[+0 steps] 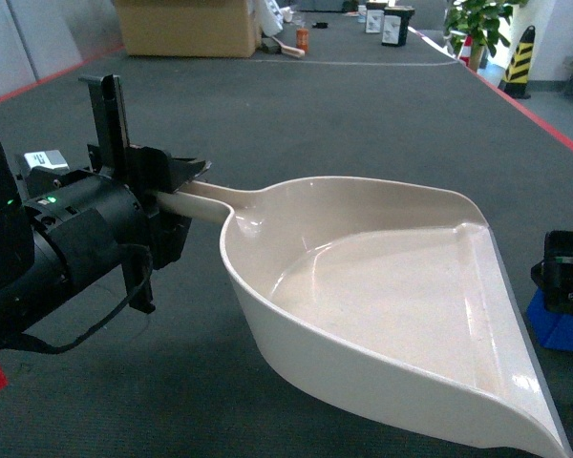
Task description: Place part in tray to right shelf
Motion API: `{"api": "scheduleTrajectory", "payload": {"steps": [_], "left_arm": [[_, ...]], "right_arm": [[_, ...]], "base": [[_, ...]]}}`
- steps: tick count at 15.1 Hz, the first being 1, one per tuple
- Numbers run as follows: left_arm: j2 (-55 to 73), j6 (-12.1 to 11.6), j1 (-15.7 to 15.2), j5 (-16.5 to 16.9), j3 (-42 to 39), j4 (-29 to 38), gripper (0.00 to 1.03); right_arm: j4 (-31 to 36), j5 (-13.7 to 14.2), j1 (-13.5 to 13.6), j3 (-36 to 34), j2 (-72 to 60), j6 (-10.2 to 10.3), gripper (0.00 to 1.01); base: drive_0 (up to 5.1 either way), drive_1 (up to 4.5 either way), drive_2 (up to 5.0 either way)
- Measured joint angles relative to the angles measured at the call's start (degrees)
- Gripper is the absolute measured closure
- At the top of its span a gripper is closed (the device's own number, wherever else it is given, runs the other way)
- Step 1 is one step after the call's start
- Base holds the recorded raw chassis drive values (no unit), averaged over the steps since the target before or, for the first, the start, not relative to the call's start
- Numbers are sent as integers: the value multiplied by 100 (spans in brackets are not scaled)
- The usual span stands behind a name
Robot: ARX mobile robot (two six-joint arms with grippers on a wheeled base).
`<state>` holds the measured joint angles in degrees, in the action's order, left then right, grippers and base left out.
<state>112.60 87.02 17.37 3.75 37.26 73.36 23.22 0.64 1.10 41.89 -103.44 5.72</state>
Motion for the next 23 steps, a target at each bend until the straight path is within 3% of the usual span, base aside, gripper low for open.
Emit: {"api": "scheduleTrajectory", "payload": {"steps": [7,8,9,10,11,14,15,16,19,20,21,22,23], "left_arm": [[0,0,2,2,0,0,91],[0,2,0,2,0,0,91],[-2,2,2,4,0,0,91],[-2,2,0,-13,0,0,91],[-2,0,2,-11,0,0,91],[-2,2,2,-11,0,0,91],[-2,2,2,-11,0,0,91],[-2,2,0,-11,0,0,91],[-2,-26,0,-9,0,-9,91],[-2,-37,0,2,0,-9,91],[-2,-31,0,-15,0,-4,91],[-2,-31,0,-15,0,-7,91],[-2,-26,0,-15,0,-4,91]], "right_arm": [[22,44,2,37,-199,24,32],[42,74,2,22,-177,22,39],[-42,341,-2,-310,861,-81,54],[-380,407,192,-236,2579,-98,54],[-503,208,1113,-66,3526,229,54],[-800,72,2402,-72,3285,848,54],[-748,63,2610,-94,3053,1008,54],[-723,-28,2660,-105,2774,1187,53],[-730,-94,2483,-177,2500,1554,19],[-793,-83,2424,-186,2702,1585,6],[-822,-74,2378,-188,2964,1589,1],[-822,-42,2249,-188,3305,1567,4],[-699,251,2122,-214,3620,1410,3]], "base": [[0,0,0],[0,0,0],[0,0,0],[0,0,0],[0,0,0],[0,0,0],[0,0,0],[0,0,0],[0,0,0],[0,0,0],[0,0,0],[0,0,0],[0,0,0]]}}
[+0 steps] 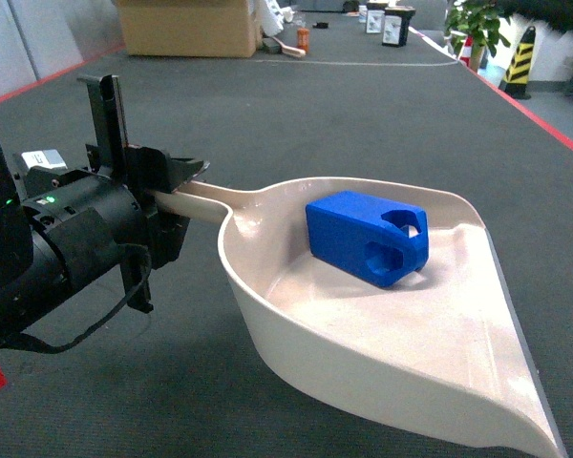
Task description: Place part in tray to right shelf
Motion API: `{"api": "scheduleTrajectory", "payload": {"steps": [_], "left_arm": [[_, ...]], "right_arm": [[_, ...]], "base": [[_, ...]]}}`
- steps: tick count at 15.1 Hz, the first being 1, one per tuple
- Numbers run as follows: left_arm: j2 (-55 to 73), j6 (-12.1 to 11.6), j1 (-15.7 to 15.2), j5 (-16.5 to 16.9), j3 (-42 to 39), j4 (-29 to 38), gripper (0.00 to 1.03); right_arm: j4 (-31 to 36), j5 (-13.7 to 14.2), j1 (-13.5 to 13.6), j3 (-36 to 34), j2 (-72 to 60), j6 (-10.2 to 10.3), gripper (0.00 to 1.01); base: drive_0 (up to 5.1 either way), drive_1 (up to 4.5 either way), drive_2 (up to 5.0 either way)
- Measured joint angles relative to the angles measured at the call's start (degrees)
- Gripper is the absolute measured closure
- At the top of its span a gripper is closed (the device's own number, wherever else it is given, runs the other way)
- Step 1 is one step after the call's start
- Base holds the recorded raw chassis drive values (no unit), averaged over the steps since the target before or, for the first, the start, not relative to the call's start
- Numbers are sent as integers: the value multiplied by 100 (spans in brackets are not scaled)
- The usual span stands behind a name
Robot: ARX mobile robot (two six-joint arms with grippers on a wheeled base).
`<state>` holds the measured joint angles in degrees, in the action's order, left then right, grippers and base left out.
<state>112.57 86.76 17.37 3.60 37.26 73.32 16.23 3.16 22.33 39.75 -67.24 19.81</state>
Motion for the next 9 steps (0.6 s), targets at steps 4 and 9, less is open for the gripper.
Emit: {"api": "scheduleTrajectory", "payload": {"steps": [4,9], "left_arm": [[0,0,0,4,0,0,91],[-2,-2,-42,-22,-4,-28,91]], "right_arm": [[1582,2260,-184,-1246,1102,-2463,3],[1357,2251,-245,-1635,1255,-2997,3]], "base": [[0,0,0],[97,-71,-25]]}}
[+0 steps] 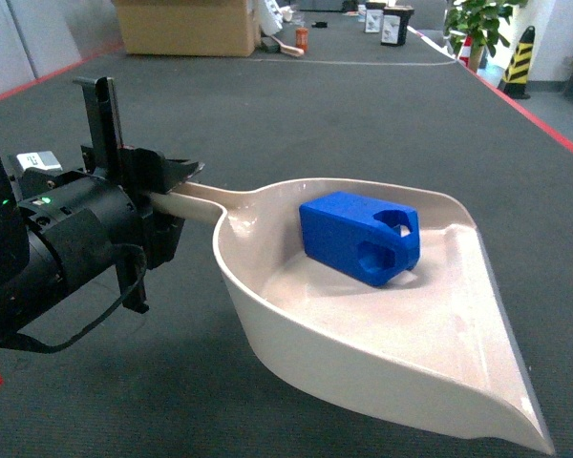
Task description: Place part in tray to right shelf
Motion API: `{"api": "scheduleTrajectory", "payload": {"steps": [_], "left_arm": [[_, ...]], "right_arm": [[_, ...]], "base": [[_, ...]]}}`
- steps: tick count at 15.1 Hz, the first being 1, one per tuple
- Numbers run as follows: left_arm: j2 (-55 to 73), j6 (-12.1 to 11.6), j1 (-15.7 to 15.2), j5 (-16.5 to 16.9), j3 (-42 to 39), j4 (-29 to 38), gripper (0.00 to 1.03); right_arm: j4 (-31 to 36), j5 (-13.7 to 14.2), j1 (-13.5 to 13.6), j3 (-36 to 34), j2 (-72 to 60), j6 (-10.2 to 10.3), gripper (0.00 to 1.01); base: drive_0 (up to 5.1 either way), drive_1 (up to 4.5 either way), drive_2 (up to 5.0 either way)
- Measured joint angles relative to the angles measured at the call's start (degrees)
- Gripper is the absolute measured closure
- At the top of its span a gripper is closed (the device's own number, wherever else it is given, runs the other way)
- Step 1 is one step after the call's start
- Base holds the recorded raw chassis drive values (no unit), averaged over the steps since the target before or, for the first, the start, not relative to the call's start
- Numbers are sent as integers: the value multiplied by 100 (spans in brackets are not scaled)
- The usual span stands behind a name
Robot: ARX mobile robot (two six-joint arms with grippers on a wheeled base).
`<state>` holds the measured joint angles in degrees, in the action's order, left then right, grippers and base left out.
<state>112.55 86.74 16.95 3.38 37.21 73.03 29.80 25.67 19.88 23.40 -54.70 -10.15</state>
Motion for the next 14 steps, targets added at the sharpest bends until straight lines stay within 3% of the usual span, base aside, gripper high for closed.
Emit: {"api": "scheduleTrajectory", "payload": {"steps": [14], "left_arm": [[-9,4,42,31,-7,31,91]], "right_arm": [[13,24,-2,4,13,-4,3]], "base": [[496,-262,-219]]}}
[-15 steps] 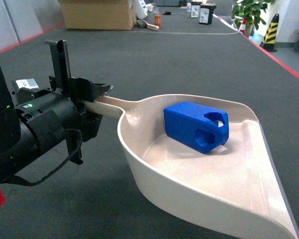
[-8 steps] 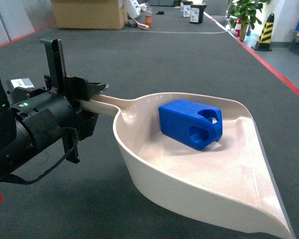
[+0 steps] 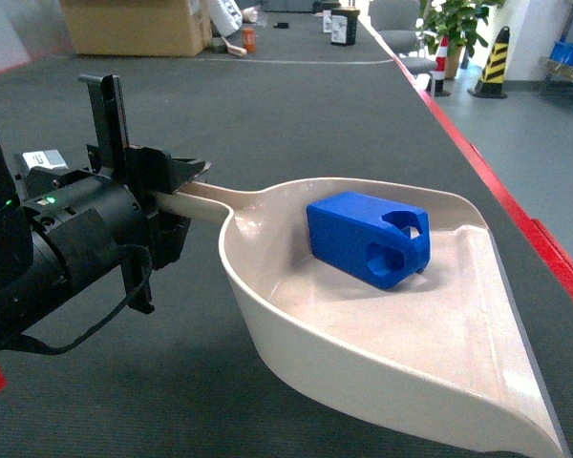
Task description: Place part in tray to right shelf
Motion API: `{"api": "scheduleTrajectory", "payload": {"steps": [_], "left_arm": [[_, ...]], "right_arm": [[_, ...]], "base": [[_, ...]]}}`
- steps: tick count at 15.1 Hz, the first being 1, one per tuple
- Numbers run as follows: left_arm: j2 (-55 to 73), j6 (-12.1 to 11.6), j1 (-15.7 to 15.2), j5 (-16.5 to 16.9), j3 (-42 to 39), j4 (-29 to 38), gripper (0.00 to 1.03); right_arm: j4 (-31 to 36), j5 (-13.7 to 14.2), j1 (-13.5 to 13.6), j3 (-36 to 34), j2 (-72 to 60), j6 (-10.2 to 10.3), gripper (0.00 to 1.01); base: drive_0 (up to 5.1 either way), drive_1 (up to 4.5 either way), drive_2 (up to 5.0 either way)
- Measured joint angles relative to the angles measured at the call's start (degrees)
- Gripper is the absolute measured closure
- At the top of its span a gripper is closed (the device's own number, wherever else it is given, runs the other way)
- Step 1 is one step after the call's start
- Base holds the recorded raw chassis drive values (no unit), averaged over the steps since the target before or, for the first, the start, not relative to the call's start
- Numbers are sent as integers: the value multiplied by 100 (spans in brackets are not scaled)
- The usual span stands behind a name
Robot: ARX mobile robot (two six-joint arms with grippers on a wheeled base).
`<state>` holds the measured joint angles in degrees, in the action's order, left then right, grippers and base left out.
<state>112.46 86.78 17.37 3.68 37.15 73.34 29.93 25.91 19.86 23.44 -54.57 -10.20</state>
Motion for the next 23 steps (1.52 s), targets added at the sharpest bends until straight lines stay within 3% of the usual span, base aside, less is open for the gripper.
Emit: {"api": "scheduleTrajectory", "payload": {"steps": [23], "left_arm": [[-2,4,2,0,-2,24,91]], "right_arm": [[-4,-17,0,7,-2,0,3]], "base": [[503,-239,-239]]}}
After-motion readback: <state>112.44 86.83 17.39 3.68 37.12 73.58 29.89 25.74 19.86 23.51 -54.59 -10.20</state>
